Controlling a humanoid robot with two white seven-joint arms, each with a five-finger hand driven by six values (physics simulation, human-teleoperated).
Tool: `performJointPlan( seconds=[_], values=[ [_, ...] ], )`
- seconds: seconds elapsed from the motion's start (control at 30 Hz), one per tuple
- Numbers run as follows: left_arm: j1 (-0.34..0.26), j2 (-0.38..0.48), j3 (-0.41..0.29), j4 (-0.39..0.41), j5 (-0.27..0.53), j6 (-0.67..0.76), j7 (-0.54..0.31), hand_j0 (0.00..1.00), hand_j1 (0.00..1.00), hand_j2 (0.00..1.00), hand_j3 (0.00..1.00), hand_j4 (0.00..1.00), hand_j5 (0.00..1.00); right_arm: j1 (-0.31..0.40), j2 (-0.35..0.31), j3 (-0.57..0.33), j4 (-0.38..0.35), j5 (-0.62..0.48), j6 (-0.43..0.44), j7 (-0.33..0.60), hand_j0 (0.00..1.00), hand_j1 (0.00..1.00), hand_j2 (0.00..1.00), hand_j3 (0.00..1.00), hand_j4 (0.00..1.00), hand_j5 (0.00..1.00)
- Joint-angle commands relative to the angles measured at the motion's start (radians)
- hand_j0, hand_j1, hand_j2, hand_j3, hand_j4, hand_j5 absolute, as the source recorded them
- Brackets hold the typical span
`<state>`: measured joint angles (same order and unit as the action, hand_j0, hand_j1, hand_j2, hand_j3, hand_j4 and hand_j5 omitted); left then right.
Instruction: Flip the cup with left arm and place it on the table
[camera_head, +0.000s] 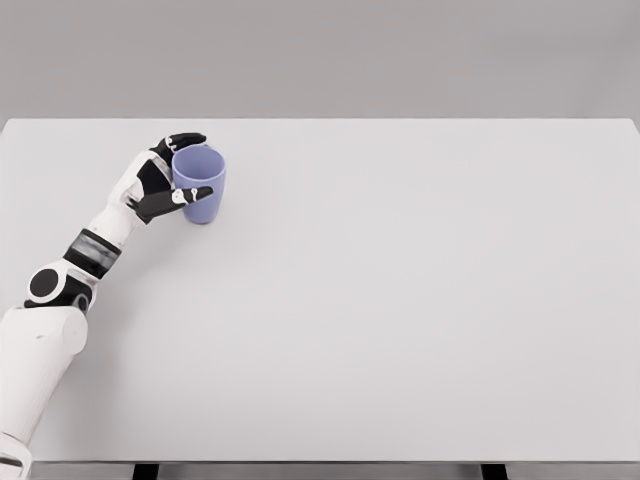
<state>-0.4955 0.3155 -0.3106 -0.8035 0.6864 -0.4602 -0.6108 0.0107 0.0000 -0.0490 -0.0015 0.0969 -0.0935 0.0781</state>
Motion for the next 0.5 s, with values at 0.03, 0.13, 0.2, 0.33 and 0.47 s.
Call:
performJointPlan(
  seconds=[0.03, 0.13, 0.2, 0.33, 0.47],
  values=[
    [0.0, -0.001, 0.001, -0.002, 0.005, -0.002, 0.0, 0.78, 0.78, 0.78, 0.78, 0.78, 0.78, 0.0, 0.0, 0.0, 0.0, 0.0, 0.0, 0.0, 1.0, 1.0, 1.0, 1.0, 1.0, 1.0],
    [0.002, -0.001, 0.002, -0.002, 0.005, -0.003, 0.0, 0.88, 0.88, 0.88, 0.88, 0.88, 0.88, 0.0, 0.0, 0.0, 0.0, 0.0, 0.0, 0.0, 1.0, 1.0, 1.0, 1.0, 1.0, 1.0],
    [0.002, -0.001, 0.002, -0.002, 0.005, -0.003, 0.0, 0.92, 0.92, 0.92, 0.92, 0.92, 0.92, -0.002, 0.0, 0.0, 0.0, 0.0, 0.0, 0.0, 1.0, 1.0, 1.0, 1.0, 1.0, 1.0],
    [0.002, 0.002, 0.002, -0.002, 0.005, -0.003, 0.0, 0.99, 0.99, 0.99, 0.99, 0.99, 0.99, 0.0, 0.0, 0.0, 0.0, 0.0, 0.0, 0.0, 1.0, 1.0, 1.0, 1.0, 1.0, 1.0],
    [0.002, 0.0, 0.004, -0.002, 0.005, -0.017, 0.0, 1.0, 1.0, 1.0, 1.0, 1.0, 1.0, 0.0, 0.0, 0.0, 0.0, 0.0, 0.0, 0.0, 1.0, 1.0, 1.0, 1.0, 1.0, 1.0]
  ],
)
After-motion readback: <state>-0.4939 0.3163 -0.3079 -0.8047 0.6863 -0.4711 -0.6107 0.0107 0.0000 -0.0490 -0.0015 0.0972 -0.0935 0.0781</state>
